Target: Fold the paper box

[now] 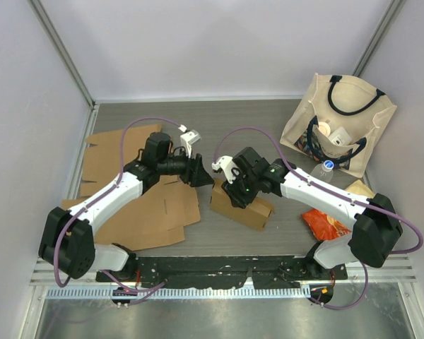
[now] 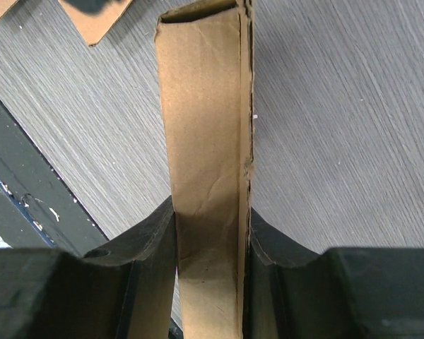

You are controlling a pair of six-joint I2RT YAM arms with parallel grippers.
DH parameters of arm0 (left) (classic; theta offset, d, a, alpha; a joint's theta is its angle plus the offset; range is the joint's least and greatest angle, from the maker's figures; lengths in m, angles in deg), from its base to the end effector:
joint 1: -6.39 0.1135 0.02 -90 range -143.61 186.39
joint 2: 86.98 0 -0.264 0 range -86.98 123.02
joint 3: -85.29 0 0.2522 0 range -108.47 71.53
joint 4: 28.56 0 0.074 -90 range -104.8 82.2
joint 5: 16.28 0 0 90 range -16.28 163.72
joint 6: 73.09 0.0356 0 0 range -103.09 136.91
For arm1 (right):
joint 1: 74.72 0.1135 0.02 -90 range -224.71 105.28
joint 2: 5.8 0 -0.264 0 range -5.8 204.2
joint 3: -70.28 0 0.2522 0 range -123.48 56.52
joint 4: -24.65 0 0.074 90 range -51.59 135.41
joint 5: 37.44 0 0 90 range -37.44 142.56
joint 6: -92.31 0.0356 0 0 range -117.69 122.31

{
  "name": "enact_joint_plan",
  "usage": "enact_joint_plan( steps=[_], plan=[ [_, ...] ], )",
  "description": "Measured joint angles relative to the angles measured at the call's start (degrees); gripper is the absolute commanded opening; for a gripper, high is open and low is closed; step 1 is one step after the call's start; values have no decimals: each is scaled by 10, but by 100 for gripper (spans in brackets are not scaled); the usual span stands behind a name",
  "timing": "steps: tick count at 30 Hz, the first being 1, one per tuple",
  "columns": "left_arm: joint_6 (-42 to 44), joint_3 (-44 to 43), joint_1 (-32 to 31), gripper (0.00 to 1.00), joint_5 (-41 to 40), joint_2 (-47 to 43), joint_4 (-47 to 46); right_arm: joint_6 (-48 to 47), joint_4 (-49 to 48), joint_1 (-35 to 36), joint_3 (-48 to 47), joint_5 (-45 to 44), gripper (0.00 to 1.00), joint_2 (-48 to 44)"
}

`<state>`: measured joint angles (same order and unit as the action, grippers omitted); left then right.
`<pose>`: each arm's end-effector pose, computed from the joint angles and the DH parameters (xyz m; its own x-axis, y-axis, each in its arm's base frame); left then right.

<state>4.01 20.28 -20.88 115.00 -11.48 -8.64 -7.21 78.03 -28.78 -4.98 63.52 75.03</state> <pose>0.2459 -0.1532 0.2722 -0.6283 0.1351 -0.7661 0.7282 0.4488 -0.5181 0.1934 0.2096 0.2563 -0.4596 -0.7084 -0.5356 -0.8616 0.5020 0.0753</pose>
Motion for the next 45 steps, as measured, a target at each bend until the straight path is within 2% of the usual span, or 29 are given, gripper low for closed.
enact_joint_plan(
  steps=[2, 5, 12, 15, 18, 24, 26, 28, 39, 45],
  plan=[
    [8, -3, 0, 50, 16, 14, 4, 0, 0, 0, 0, 1, 36, 0],
    [16, -9, -1, 46, 29, 38, 11, 0, 0, 0, 0, 2, 36, 0],
    [16, -17, -1, 47, 25, 55, 13, 0, -1, 0, 0, 3, 34, 0],
    [14, -19, -2, 39, 24, 55, 10, 0, -1, 0, 0, 5, 34, 0],
    [13, -20, -6, 36, 24, 55, 9, 0, -1, 0, 0, 5, 34, 0],
    [14, -20, -19, 20, 24, 55, 7, 0, -1, 0, 0, 5, 33, 0],
    [13, -20, -22, 7, 23, 55, 8, 0, -1, 0, 0, 5, 33, 0],
    [13, -20, -26, 0, 16, 55, 9, 1, -1, 0, 0, 3, 33, 0],
    [12, -23, -95, 0, -150, 12, 38, 10, -3, -1, 0, -9, 33, -1],
    [-18, 12, -124, 0, -239, -33, 23, 18, -22, 7, 2, -23, 34, -1]
  ],
)
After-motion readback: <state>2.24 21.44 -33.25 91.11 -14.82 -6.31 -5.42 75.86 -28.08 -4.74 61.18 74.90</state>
